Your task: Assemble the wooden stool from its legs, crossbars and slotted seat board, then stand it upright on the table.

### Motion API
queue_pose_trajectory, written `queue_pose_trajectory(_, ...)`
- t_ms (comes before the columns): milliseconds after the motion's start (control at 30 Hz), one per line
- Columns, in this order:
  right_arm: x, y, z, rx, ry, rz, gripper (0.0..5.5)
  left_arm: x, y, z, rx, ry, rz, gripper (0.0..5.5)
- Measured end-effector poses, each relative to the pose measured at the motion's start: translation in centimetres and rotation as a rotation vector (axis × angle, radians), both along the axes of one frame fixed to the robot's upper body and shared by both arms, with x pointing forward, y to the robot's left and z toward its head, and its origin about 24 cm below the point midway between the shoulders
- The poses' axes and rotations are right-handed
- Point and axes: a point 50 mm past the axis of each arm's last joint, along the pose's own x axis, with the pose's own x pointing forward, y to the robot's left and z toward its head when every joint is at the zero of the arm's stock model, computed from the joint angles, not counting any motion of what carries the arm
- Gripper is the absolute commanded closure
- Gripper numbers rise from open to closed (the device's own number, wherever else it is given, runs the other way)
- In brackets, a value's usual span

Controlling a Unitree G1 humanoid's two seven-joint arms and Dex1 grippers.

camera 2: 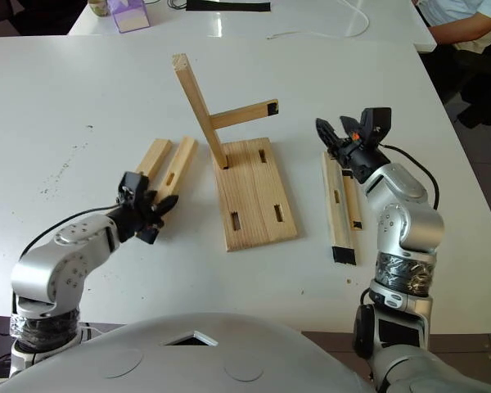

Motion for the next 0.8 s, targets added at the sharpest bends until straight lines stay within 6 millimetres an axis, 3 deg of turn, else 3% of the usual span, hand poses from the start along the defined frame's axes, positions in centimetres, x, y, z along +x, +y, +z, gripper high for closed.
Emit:
queue_pose_trajectory(67, 0.1, 0.0, 1.9, 0.092, -0.030, 0.090, 2.36, 0.8, 2.1, 2.2, -0.119, -0.101, 0.045, 3.44)
queue_pose_trajectory(167, 0.7, -0.5, 5.0, 0.216, -0.099, 0.145, 2.36, 0.4, 3.9, 4.0, -0.333, -0.215, 0.084, 3.44)
queue_pose_trajectory(333, 0.8, 3.0, 11.1, 0.398, -0.205, 0.521, 2.36, -0.4, 4.8, 7.9, -0.616, -0.492, 0.028, 3.44)
queue_pose_trajectory(433, 0.6, 5.3, 12.4, 0.439, -0.123, 0.735, 2.36, 0.0, 3.1, 11.6, -0.736, -0.639, -0.187, 3.44)
queue_pose_trajectory(500, 0.6, 6.3, 13.1, 0.446, -0.075, 0.842, 2.36, 0.4, 0.9, 14.0, -0.786, -0.685, -0.416, 3.44)
queue_pose_trajectory(600, 1.1, 7.1, 14.2, 0.436, -0.025, 0.938, 2.36, 0.6, -1.1, 14.5, -0.810, -0.632, -0.627, 3.44)
queue_pose_trajectory(800, 1.8, 7.8, 16.0, 0.427, -0.017, 1.060, 2.36, 0.8, -2.1, 14.0, -0.794, -0.577, -0.770, 3.44)
